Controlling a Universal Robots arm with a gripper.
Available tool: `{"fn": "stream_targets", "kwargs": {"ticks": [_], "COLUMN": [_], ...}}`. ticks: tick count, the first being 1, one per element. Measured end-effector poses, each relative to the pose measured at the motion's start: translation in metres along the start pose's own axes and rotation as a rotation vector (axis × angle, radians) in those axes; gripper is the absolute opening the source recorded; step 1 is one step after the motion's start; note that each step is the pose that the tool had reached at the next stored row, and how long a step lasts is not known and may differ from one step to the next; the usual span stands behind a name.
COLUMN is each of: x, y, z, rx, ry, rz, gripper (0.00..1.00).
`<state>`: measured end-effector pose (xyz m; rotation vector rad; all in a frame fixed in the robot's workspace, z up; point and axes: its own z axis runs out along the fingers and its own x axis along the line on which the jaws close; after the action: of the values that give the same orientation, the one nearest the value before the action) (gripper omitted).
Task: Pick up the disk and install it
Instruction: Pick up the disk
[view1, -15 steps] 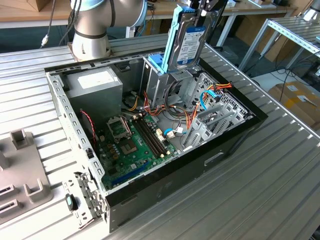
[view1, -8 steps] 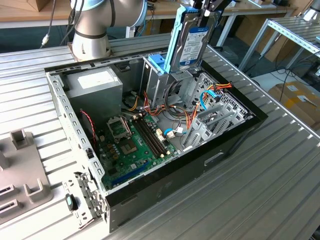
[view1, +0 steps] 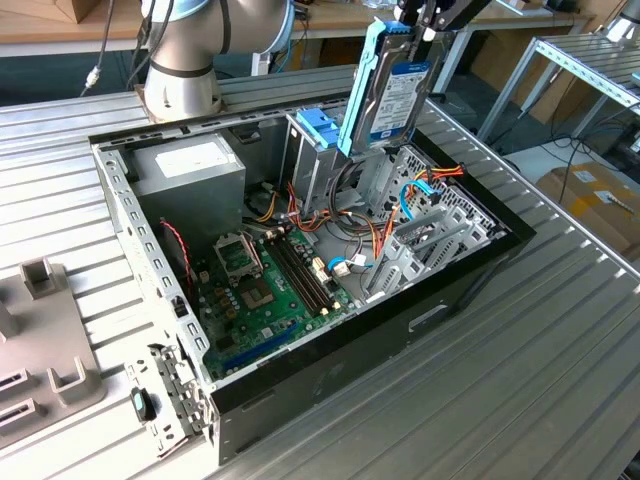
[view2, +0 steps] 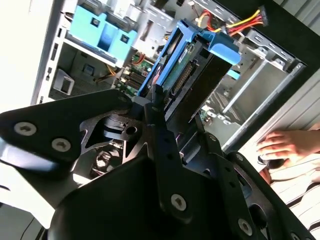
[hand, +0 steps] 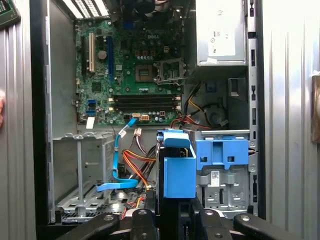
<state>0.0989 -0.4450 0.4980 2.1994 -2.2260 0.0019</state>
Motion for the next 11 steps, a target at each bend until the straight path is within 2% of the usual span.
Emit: {"fn": "stream_targets", "kwargs": {"ticks": [4,6,9,11], "x": [0.0174,0.0287,0.0377,0.0465], "y": [-0.0002,-0.0003,-0.0005,-0.0006], "z": [0.0001,0.0001,0.0,0.0002], "rx": [0.0,0.0,0.0001,0.0], "ry": [-0.0001,0.0002,0.0015,0.0022], "rz": [0.0,0.0,0.0,0.0], "gripper": [0.35,0.35,0.35,0.35]}}
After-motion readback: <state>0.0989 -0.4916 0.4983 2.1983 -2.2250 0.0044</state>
